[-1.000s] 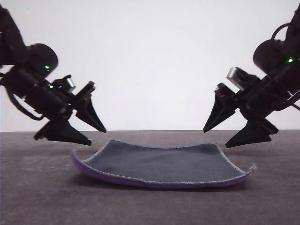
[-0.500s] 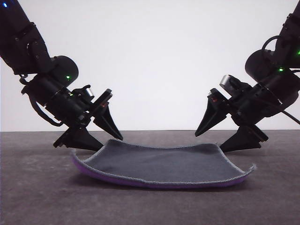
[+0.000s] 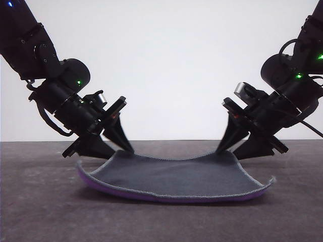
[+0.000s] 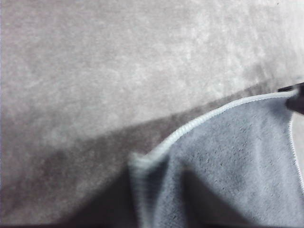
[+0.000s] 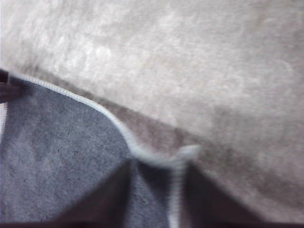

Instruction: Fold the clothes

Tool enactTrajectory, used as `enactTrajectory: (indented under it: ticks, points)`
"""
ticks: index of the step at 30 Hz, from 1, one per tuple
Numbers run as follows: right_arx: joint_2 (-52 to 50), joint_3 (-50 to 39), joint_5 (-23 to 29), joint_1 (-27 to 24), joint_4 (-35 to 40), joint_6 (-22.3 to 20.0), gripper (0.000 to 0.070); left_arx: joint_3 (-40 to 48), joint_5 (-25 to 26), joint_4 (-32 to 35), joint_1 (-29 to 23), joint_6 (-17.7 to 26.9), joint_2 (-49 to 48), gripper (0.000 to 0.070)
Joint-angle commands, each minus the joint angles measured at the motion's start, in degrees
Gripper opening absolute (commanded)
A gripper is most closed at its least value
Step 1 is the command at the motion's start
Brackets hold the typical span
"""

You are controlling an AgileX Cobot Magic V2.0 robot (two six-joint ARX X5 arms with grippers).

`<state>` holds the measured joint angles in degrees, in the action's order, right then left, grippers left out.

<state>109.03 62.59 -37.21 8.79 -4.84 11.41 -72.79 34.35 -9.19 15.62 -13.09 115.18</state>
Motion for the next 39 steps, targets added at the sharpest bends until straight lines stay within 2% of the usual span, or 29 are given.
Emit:
enactTrajectory:
  ticks: [1,6,14,19,25,33,39]
  points:
    - [1.5,0.9,0.2,0.0,0.6,-0.3,0.0002,-1.2,-0.1,0.3,0.2,1.7,1.4,0.0002]
    - [1.5,0.9,-0.5,0.0,0.6,-0.7,0.0003,-1.2,0.2,0.2,0.2,2.9,1.4,0.0]
    - [1.3,0.9,-11.8,-1.3,-1.0,-0.9,0.0003,-1.3,6.8,-1.8,-0.6,4.0,1.3,0.0]
    - [0.8,0.9,-14.8,-2.0,-5.4,-3.6,0.0003,-1.7,8.6,-6.3,-0.6,7.2,0.5,0.0]
    - [-0.1,0.9,-19.3,-2.5,-12.9,-8.0,0.0003,-1.7,10.6,-14.2,-0.6,12.0,-2.1,0.0]
    - [-0.8,0.9,-23.8,-2.5,-26.3,-17.4,0.0003,-1.7,10.9,-25.3,-0.5,17.5,-6.3,0.0]
    - [-0.8,0.9,-24.8,-2.4,-34.3,-22.4,0.0003,-1.7,12.3,-32.9,-0.4,20.6,-7.0,0.0]
